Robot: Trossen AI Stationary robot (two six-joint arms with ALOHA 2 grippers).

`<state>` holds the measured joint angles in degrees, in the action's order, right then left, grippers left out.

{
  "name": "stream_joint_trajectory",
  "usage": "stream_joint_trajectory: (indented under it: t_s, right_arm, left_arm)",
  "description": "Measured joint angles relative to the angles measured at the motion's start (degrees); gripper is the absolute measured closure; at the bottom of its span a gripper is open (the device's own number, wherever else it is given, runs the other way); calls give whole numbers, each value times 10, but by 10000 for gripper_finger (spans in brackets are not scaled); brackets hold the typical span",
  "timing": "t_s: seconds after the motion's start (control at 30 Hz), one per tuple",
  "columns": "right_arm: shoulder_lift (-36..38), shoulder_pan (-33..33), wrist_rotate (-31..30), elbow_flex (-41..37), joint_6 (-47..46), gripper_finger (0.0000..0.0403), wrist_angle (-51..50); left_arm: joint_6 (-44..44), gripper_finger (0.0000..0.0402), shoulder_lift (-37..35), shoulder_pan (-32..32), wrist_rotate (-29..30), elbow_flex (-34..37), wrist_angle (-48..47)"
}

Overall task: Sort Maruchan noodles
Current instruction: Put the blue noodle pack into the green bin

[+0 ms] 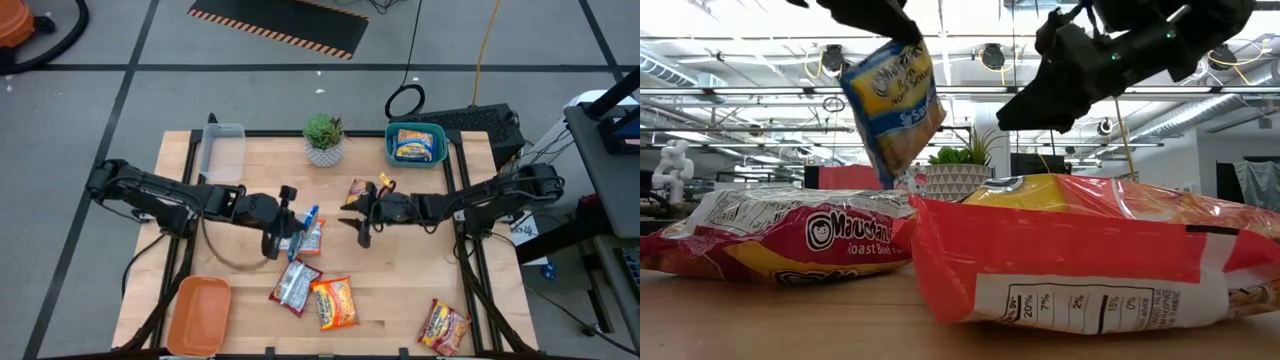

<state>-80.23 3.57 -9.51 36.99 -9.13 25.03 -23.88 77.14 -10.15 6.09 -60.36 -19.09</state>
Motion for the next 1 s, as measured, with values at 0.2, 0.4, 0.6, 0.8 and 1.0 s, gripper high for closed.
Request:
stream_joint_trajectory:
  t_s: [0.2, 0.4, 0.6, 0.8, 1.0]
  right_arm:
    - [18, -9, 51, 14, 33, 171, 11]
    - [9, 0, 51, 119, 67, 111, -102]
    - [-30, 21, 85, 199, 115, 105, -187]
    - [-57, 11, 127, 208, 115, 100, -137]
    - [-67, 10, 138, 208, 89, 66, -120]
  left_arm:
    - [-130, 400, 0, -5, -82, 0, 0]
    - [-202, 400, 0, -1, -96, 0, 2]
    - [-254, 400, 0, 9, -110, 0, 21]
    - [-276, 400, 0, 10, -141, 0, 40]
    - [-273, 400, 5, 10, -142, 0, 39]
